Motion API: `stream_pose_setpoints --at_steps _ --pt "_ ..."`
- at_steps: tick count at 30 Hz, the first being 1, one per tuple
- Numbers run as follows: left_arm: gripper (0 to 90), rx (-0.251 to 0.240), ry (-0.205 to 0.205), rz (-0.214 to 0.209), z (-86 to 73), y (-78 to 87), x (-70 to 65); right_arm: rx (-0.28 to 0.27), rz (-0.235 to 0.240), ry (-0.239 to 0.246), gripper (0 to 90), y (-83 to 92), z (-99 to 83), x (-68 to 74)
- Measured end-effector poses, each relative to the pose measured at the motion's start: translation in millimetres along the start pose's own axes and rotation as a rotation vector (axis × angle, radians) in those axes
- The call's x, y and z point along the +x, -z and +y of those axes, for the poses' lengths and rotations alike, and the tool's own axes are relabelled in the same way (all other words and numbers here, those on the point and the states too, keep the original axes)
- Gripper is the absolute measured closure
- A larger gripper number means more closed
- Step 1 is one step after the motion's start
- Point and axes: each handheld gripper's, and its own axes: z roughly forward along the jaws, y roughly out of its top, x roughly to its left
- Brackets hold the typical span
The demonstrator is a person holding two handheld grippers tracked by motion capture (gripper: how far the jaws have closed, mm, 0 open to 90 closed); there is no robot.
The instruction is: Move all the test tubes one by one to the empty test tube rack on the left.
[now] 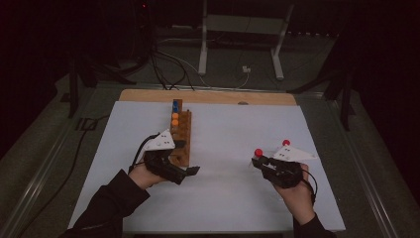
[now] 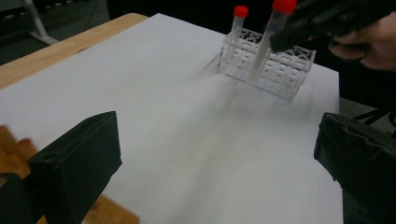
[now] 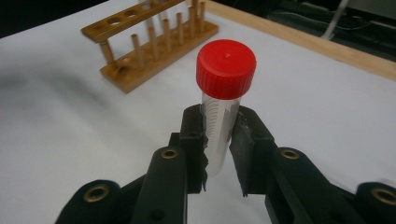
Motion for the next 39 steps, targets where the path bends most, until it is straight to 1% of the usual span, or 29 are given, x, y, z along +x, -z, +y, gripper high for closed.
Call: stream_pose_setpoints --at_steps 2,4,9,10,12,14,16,18,20,21,23,24,28,33,35,36,38,39 --pt "1.8 -0.002 -0.007 -0.010 5.0 -4.1 -2.2 0.006 0.015 0.008 75.2 -3.7 0.3 4.5" --pt "1.8 -0.009 -0.011 -0.028 9.8 -8.5 -4.9 0.012 0.032 0.020 75.1 -7.0 0.4 8.9" --pt "2.3 -0.008 -0.039 -0.058 20.6 -21.3 -13.5 0.025 0.066 0.040 75.1 -13.8 1.2 19.7" --pt "4.7 -0.011 -0.045 -0.062 22.4 -24.1 -15.4 0.027 0.070 0.045 75.1 -14.9 1.6 21.3" --pt "5.1 -0.007 -0.055 -0.075 25.8 -30.0 -18.9 0.027 0.081 0.047 75.1 -16.9 2.2 23.8" --pt "7.5 -0.009 -0.061 -0.089 28.7 -35.8 -21.7 0.029 0.089 0.052 75.2 -18.5 2.6 26.1" --pt "8.2 -0.008 -0.068 -0.094 31.2 -41.6 -24.7 0.033 0.096 0.056 75.1 -19.9 2.8 28.1" --pt "14.7 -0.015 -0.074 -0.101 32.7 -46.6 -27.5 0.036 0.102 0.060 75.1 -21.0 2.9 29.7" --pt "16.5 -0.014 -0.079 -0.114 33.7 -52.1 -30.0 0.035 0.107 0.061 75.1 -22.2 2.8 31.0" --pt "18.7 -0.008 -0.090 -0.109 34.0 -54.7 -31.3 0.038 0.111 0.063 75.1 -22.7 2.7 31.3" --pt "22.3 -0.012 -0.092 -0.117 34.4 -59.7 -33.4 0.041 0.116 0.064 75.1 -23.9 2.2 32.5" --pt "24.7 -0.013 -0.096 -0.114 34.8 -61.9 -34.4 0.045 0.117 0.066 75.1 -24.3 2.1 33.1" --pt "37.1 -0.014 -0.099 -0.127 36.9 -70.3 -37.2 0.047 0.124 0.069 75.1 -25.3 2.1 34.9" --pt "50.0 0.003 -0.129 -0.129 38.7 -79.3 -41.0 0.044 0.126 0.071 75.1 -25.4 2.3 35.6" --pt "55.6 0.006 -0.134 -0.135 38.7 -81.9 -42.1 0.046 0.126 0.071 75.1 -25.5 2.2 35.6" --pt "57.8 0.008 -0.135 -0.130 38.7 -83.1 -42.5 0.045 0.127 0.072 75.1 -25.5 2.1 35.7" --pt "59.7 0.013 -0.133 -0.139 38.4 -85.1 -41.5 0.044 0.129 0.070 75.1 -25.3 2.4 36.2" --pt "61.0 0.017 -0.137 -0.135 38.0 -85.8 -41.1 0.043 0.130 0.070 75.1 -25.1 2.5 36.4"
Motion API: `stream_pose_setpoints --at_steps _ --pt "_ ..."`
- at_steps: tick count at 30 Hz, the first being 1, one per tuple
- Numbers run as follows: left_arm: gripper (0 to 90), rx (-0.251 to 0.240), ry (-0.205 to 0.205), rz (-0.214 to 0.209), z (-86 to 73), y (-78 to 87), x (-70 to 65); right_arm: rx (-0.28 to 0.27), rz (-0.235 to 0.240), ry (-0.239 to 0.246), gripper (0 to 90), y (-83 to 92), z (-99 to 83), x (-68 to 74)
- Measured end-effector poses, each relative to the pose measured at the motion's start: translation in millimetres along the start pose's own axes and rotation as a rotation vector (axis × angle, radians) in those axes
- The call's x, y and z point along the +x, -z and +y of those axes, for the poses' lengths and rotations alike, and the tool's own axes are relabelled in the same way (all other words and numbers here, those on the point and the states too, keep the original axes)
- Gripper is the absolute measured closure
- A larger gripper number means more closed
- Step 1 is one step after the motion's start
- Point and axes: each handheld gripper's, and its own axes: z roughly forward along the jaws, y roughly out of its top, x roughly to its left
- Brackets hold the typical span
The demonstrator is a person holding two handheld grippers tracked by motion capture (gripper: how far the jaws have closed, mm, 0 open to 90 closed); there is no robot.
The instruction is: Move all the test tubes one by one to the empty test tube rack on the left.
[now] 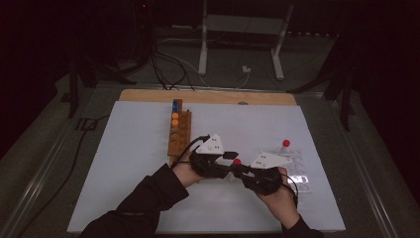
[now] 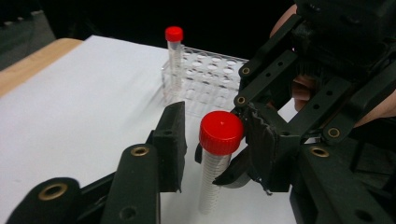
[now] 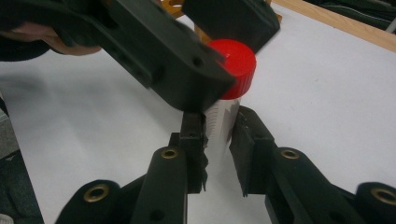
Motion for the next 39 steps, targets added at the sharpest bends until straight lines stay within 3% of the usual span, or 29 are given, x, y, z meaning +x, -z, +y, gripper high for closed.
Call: stream_pose_setpoints --at_steps 4,14,22,34,39 --pt "70.2 -0.004 -0.004 -0.011 -0.9 0.3 0.1 0.000 0.000 -0.002 75.1 -0.1 -0.1 -0.1" --pt "71.7 -0.012 -0.019 0.005 2.9 5.9 0.7 -0.029 0.003 -0.011 72.1 2.2 0.4 -0.6" --pt "71.7 -0.033 0.000 0.051 5.4 22.3 9.6 -0.072 -0.042 -0.036 55.0 13.3 0.2 -6.7" --pt "71.7 -0.051 0.008 0.143 11.2 54.4 28.2 -0.125 -0.098 -0.093 17.1 22.4 1.4 -12.3" --pt "71.8 -0.059 0.018 0.186 12.8 67.3 37.1 -0.131 -0.112 -0.114 9.3 23.6 1.3 -14.5"
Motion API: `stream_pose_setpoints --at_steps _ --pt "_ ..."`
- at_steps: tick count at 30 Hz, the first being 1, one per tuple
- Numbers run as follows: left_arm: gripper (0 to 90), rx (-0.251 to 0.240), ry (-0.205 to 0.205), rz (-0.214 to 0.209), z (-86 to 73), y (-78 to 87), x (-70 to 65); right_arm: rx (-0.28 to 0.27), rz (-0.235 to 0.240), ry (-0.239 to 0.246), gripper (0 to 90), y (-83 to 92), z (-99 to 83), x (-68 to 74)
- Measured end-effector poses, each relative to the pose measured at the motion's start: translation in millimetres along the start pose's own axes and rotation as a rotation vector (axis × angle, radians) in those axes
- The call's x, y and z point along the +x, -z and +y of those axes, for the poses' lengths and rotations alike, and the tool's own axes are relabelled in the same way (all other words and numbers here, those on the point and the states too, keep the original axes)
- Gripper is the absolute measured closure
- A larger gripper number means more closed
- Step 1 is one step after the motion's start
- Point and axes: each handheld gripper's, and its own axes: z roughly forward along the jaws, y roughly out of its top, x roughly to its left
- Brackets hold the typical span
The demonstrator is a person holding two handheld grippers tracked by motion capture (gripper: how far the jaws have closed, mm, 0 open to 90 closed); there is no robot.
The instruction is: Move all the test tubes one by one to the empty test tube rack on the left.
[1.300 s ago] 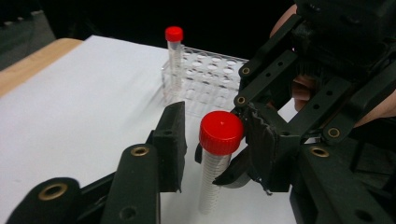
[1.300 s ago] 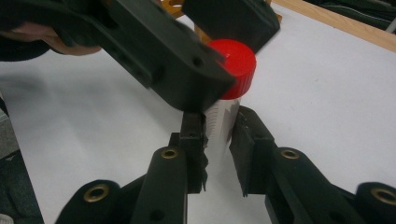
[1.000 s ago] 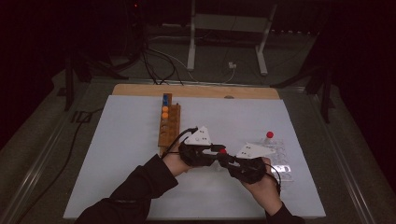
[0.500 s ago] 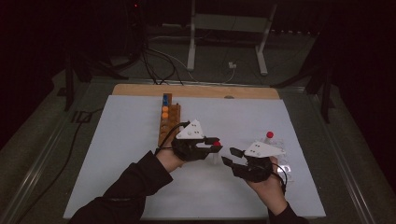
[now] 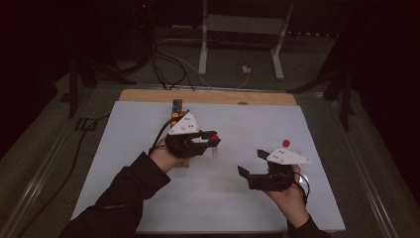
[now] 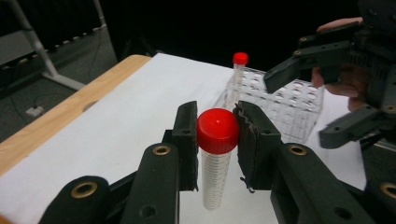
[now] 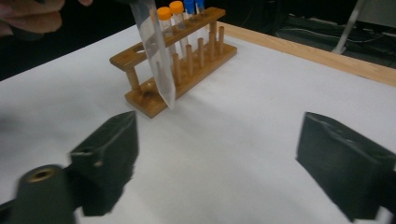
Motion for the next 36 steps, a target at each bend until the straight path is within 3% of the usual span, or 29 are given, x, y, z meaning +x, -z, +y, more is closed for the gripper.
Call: stream_pose_setpoints --at_steps 5,12,22,30,36 --pt "71.8 -0.006 0.005 0.041 3.0 10.5 10.1 0.001 -0.001 -0.010 0.0 -0.4 -0.5 -1.0" --pt "71.8 -0.014 0.003 0.117 8.3 26.2 24.4 -0.002 0.028 -0.006 0.0 1.4 -1.1 -1.5" --pt "71.8 -0.042 0.033 0.229 11.4 46.0 46.5 -0.010 0.034 -0.011 0.0 2.7 -1.1 -2.5" --pt "71.8 -0.036 0.068 0.311 2.9 49.6 65.0 -0.011 0.036 -0.011 0.0 3.0 -1.3 -2.9" --pt "71.8 -0.029 0.100 0.336 -10.0 52.5 71.1 -0.012 0.035 -0.011 0.0 3.5 -1.6 -3.9"
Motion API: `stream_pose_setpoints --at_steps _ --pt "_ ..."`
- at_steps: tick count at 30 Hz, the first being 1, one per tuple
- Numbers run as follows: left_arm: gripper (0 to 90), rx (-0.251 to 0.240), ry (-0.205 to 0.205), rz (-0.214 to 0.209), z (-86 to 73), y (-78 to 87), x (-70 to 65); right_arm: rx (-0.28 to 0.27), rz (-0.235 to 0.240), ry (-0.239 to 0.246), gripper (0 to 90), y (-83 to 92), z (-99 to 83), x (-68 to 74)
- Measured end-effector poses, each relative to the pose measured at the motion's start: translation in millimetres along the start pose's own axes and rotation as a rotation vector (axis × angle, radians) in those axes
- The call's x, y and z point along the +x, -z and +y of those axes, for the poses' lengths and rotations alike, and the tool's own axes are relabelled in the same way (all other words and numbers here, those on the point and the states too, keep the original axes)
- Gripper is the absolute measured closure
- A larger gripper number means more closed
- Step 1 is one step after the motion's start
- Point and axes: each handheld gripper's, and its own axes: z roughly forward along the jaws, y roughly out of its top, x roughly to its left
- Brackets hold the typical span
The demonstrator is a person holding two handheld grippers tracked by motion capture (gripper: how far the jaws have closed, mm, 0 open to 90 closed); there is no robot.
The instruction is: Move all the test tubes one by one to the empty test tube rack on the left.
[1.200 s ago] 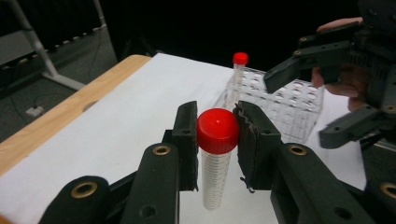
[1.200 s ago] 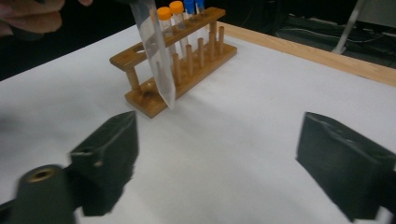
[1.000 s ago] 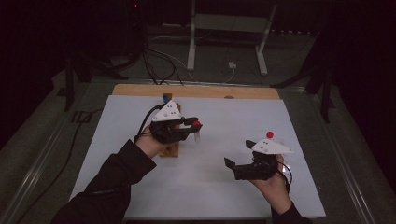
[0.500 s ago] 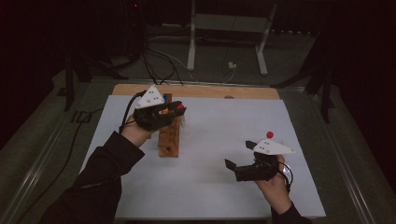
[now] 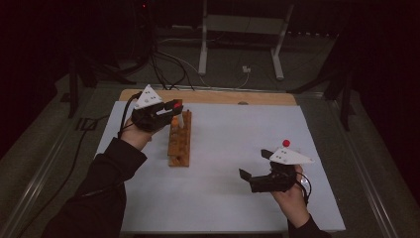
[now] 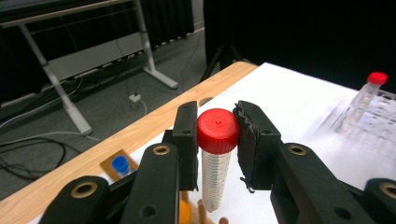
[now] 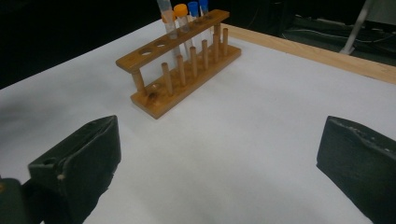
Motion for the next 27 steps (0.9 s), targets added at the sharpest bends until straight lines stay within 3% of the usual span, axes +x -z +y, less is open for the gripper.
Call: stream_pose_setpoints --at_steps 13,27 --pt "71.8 0.044 0.015 0.043 -30.6 -0.5 4.9 -0.001 0.005 -0.001 0.0 0.4 0.0 0.3" --pt "71.8 0.130 0.043 0.027 -66.5 -19.2 3.8 -0.001 0.009 -0.002 0.0 1.2 0.2 -0.2"
